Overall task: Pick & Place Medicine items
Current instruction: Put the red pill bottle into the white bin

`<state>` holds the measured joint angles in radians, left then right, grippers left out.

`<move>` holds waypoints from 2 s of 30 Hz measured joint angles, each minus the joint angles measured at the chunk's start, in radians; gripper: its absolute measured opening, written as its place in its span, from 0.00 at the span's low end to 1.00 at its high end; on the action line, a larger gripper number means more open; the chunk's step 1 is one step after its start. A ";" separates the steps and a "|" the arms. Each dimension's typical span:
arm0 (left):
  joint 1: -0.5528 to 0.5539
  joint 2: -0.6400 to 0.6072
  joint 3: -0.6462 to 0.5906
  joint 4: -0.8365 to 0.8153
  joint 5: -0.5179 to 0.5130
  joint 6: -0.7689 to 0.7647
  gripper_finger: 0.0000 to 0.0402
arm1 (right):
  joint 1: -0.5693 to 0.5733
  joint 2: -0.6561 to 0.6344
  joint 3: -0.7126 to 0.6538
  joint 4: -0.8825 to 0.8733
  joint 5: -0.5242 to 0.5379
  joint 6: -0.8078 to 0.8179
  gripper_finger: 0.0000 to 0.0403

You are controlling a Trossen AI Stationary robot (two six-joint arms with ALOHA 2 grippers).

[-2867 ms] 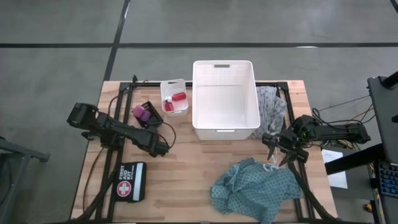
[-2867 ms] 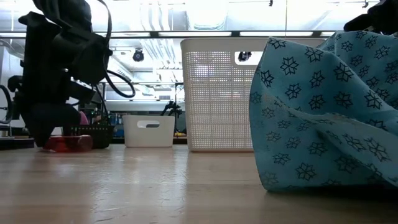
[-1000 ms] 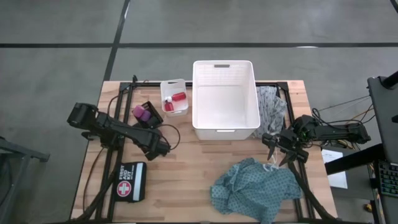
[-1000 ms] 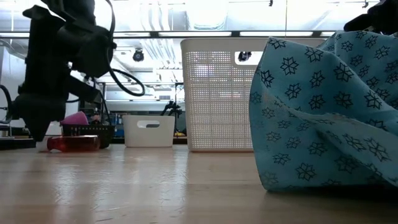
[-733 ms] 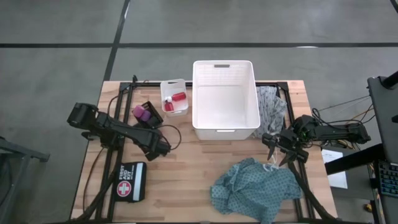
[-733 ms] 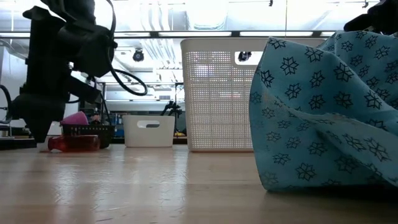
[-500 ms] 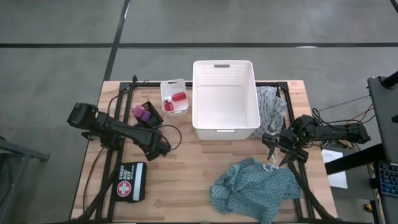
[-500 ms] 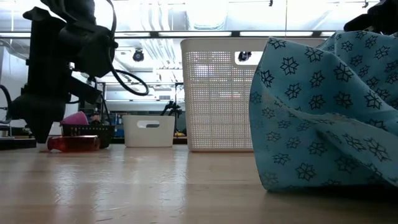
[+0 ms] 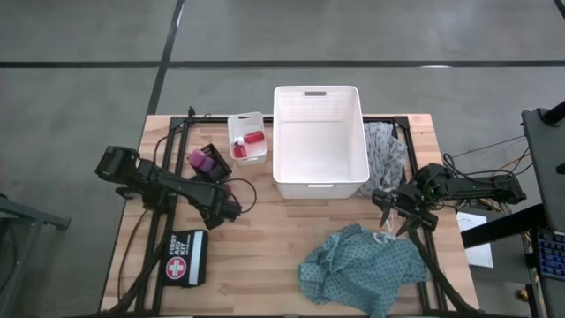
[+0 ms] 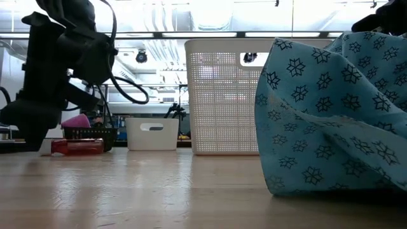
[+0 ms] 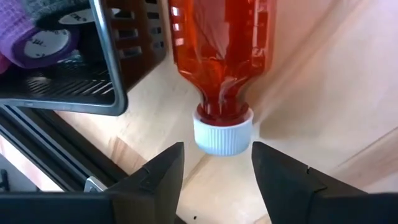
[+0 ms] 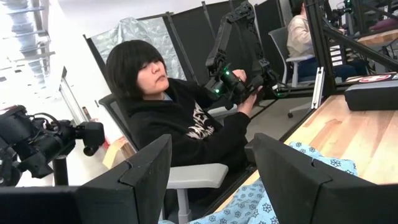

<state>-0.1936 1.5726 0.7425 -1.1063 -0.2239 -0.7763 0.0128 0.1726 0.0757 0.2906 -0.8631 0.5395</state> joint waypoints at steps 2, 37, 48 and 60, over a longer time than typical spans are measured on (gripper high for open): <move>0.000 0.000 -0.003 0.003 0.000 0.002 0.52 | 0.000 0.000 0.000 0.000 0.000 0.000 0.56; 0.016 -0.002 -0.040 0.092 -0.031 -0.017 0.48 | 0.000 0.000 0.000 0.000 0.000 0.000 0.56; 0.017 0.001 -0.026 0.088 -0.011 -0.016 0.33 | 0.000 0.000 0.000 0.000 0.000 0.000 0.56; 0.017 0.000 -0.015 0.085 0.114 -0.044 0.34 | 0.000 0.000 0.000 0.000 0.000 0.000 0.56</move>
<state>-0.1768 1.5723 0.7278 -1.0210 -0.1098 -0.8204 0.0127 0.1726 0.0757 0.2908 -0.8631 0.5396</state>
